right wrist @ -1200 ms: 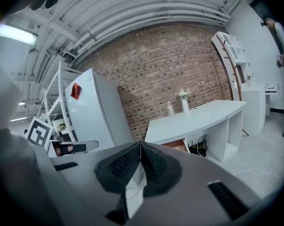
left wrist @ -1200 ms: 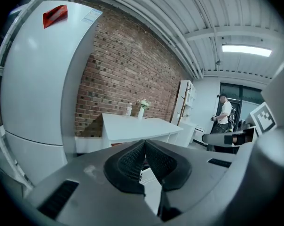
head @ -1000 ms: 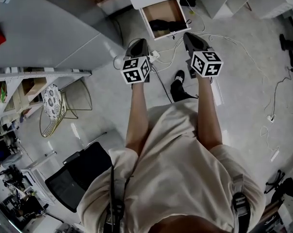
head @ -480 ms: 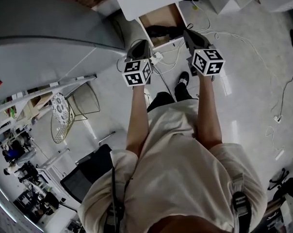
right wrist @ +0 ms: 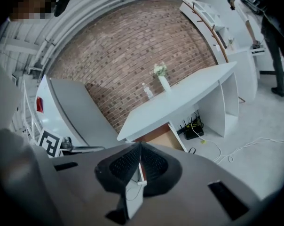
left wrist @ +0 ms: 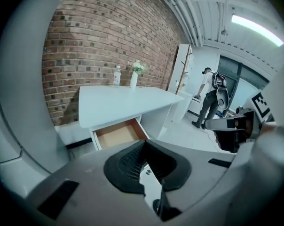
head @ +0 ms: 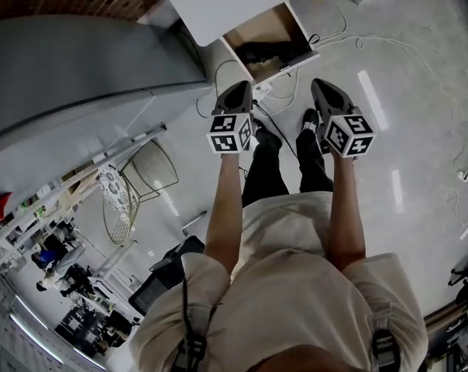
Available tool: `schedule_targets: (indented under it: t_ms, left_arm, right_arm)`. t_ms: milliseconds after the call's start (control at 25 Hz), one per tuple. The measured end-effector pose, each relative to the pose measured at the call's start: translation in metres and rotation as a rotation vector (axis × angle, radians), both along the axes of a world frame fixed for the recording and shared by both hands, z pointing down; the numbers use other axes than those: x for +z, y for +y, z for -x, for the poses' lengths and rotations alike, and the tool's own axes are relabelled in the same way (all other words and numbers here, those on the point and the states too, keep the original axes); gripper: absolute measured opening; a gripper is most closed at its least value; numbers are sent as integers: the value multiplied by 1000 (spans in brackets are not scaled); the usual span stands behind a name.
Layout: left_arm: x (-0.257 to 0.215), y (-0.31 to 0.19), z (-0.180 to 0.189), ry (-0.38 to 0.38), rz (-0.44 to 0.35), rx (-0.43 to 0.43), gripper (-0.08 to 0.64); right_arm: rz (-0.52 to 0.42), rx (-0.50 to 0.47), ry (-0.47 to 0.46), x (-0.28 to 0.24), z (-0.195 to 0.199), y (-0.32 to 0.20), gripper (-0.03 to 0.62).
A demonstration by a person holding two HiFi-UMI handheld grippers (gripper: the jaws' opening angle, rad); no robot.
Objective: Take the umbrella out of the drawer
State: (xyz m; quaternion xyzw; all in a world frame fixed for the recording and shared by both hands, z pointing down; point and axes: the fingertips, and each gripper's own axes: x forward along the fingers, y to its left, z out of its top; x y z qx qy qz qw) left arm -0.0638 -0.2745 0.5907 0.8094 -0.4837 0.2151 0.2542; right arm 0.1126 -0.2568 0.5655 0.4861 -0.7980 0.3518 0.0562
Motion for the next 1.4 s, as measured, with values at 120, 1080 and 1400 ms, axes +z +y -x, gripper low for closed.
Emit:
schedule_targets:
  t_ms: [120,1080,1400]
  left_arm:
    - [37,-21,-8,-41,19,83,9]
    - [253,-95,-67,-437,-22,914,219]
    - [318,-108,-78,-608,5,1072,284]
  right_arm:
    - [33,-15,21,31,-2,3,69]
    - [200,160,173,167,-33,90,69]
    - [213,127,194,178,-37,105,69]
